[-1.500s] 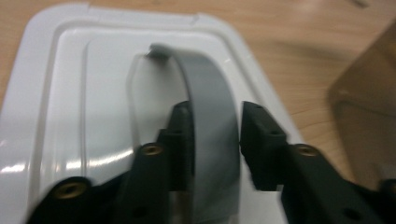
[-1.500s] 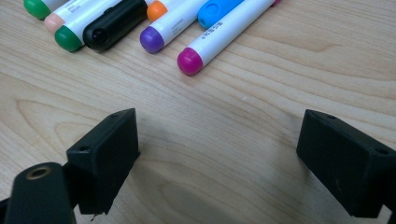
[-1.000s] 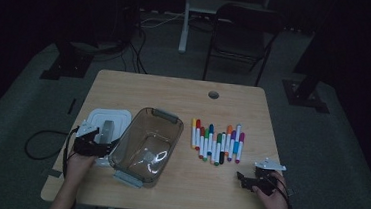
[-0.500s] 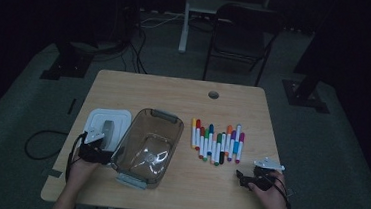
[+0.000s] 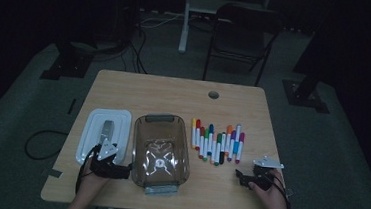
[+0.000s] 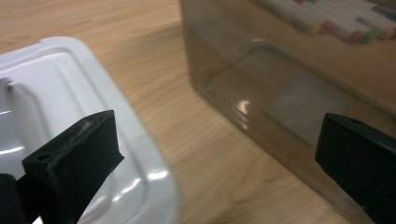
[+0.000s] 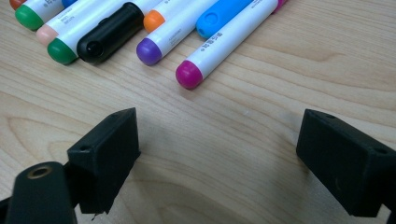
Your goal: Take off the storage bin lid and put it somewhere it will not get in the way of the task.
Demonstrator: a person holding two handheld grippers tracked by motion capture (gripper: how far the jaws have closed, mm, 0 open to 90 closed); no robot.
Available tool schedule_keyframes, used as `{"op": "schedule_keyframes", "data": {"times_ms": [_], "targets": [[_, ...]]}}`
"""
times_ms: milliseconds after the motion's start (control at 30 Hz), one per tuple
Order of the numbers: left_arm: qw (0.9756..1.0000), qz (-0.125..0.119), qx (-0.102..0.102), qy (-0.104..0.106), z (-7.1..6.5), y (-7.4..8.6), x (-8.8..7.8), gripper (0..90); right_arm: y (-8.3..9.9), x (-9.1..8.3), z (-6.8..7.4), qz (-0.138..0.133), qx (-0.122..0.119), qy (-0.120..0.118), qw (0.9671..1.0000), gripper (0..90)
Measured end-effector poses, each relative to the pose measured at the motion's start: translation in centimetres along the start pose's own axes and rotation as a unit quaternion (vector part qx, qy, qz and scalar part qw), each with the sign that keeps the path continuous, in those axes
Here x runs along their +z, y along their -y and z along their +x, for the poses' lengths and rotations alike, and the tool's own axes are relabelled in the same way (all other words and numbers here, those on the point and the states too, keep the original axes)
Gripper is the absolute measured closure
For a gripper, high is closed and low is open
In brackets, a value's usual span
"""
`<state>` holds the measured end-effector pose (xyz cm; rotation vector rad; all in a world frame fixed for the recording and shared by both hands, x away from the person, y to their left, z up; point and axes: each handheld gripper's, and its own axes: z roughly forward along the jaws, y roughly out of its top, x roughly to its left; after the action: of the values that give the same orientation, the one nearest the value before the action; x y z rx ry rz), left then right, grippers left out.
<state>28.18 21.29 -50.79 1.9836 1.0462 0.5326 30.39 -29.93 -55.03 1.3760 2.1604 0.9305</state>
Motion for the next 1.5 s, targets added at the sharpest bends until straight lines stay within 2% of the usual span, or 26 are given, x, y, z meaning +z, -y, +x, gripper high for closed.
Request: {"op": "schedule_keyframes", "data": {"times_ms": [167,500,600,700,767,1100,1233,1333,1367,1433,1467,1500], "targets": [[0.9997,0.003,0.010,0.020,-1.9,-0.2,0.4,0.4,0.0,0.0,0.0,0.000,0.000,0.000,1.0000,12.7],[0.9989,-0.001,0.026,0.041,-4.9,-1.0,1.2,0.4,-0.1,0.0,0.0,-0.005,0.006,0.004,1.0000,16.5],[0.9985,-0.002,0.029,0.047,-5.7,-1.2,1.5,0.4,-0.1,-0.1,-0.2,-0.012,0.015,0.001,0.9998,27.5],[0.9978,0.000,0.036,0.055,-6.5,-1.4,1.7,0.4,-0.2,-0.2,-0.4,-0.011,0.022,-0.004,0.9997,27.5],[0.9974,-0.001,0.037,0.061,-6.9,-1.4,1.9,0.4,-0.3,-0.1,-0.4,-0.008,0.019,-0.001,0.9998,27.5],[0.9956,0.001,0.048,0.081,-8.8,-1.8,3.0,0.4,-2.1,-0.9,-0.9,-0.041,0.019,0.028,0.9986,27.5],[0.9953,0.002,0.058,0.077,-8.7,-1.5,2.9,0.4,-3.1,-0.9,-1.5,-0.049,0.042,0.035,0.9973,31.8],[0.9955,0.012,0.064,0.068,-8.2,-1.1,2.9,0.4,-3.6,-0.7,-1.7,-0.043,0.049,0.028,0.9975,34.0],[0.9953,0.028,0.066,0.065,-7.7,-0.6,2.9,0.4,-4.2,-0.1,-2.0,-0.012,0.050,0.024,0.9984,38.2],[0.9951,0.044,0.069,0.056,-7.2,0.0,3.0,0.4,-4.7,0.4,-2.1,-0.006,0.052,0.022,0.9984,44.7],[0.9951,0.044,0.069,0.056,-7.2,0.0,3.0,0.4,-4.7,0.4,-2.1,-0.006,0.052,0.022,0.9984,44.7],[0.9951,0.044,0.069,0.056,-7.2,0.0,3.0,0.4,-5.0,0.6,-2.1,-0.009,0.063,0.014,0.9979,50.1]]}}
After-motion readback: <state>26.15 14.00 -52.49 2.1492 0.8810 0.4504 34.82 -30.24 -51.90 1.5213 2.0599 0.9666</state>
